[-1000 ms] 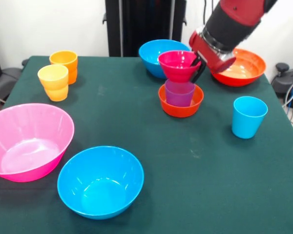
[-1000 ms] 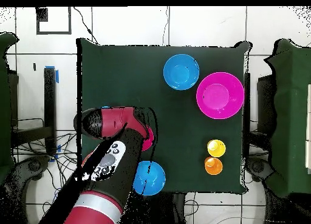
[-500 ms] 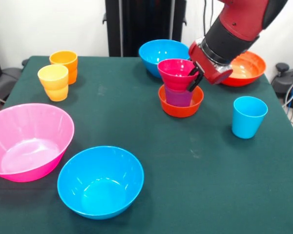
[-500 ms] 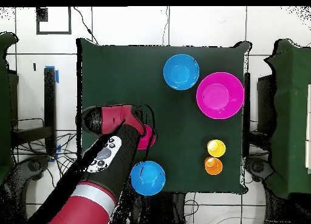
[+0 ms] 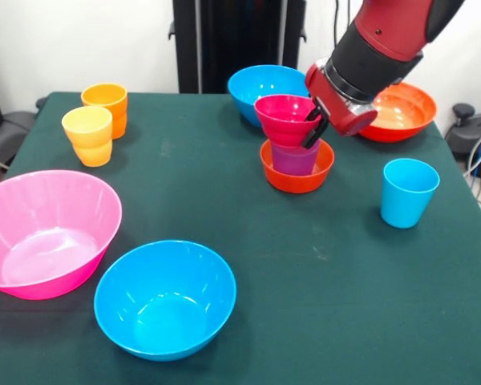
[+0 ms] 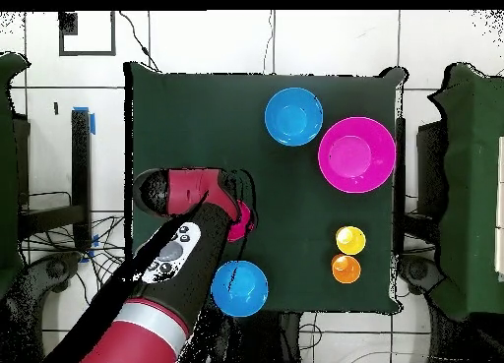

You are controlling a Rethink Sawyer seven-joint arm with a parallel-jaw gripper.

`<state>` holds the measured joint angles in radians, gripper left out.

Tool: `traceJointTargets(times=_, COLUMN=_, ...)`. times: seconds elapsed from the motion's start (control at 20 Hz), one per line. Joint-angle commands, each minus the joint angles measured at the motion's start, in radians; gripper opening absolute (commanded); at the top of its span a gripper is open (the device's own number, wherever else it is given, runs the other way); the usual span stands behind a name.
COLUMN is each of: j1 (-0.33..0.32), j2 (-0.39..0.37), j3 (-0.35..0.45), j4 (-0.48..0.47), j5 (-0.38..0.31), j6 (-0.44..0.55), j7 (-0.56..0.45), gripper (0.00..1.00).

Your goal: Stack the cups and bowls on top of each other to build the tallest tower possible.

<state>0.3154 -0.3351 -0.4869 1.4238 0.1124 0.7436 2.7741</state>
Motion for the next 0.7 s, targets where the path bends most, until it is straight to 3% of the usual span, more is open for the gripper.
traceJointTargets(times=0.05, j1=-0.026, j2=0.012, j3=0.098, j4=-0.039, j5=0.051, j6=0.074, j7=0.113, gripper=0.00)
traceJointTargets(times=0.3, j1=-0.055, j2=0.037, j3=0.150, j4=-0.059, j5=0.068, j6=0.122, j7=0.060, gripper=0.00)
traceJointTargets(times=0.7, j1=-0.079, j2=0.101, j3=0.195, j4=-0.092, j5=0.085, j6=0.091, j7=0.046, gripper=0.00)
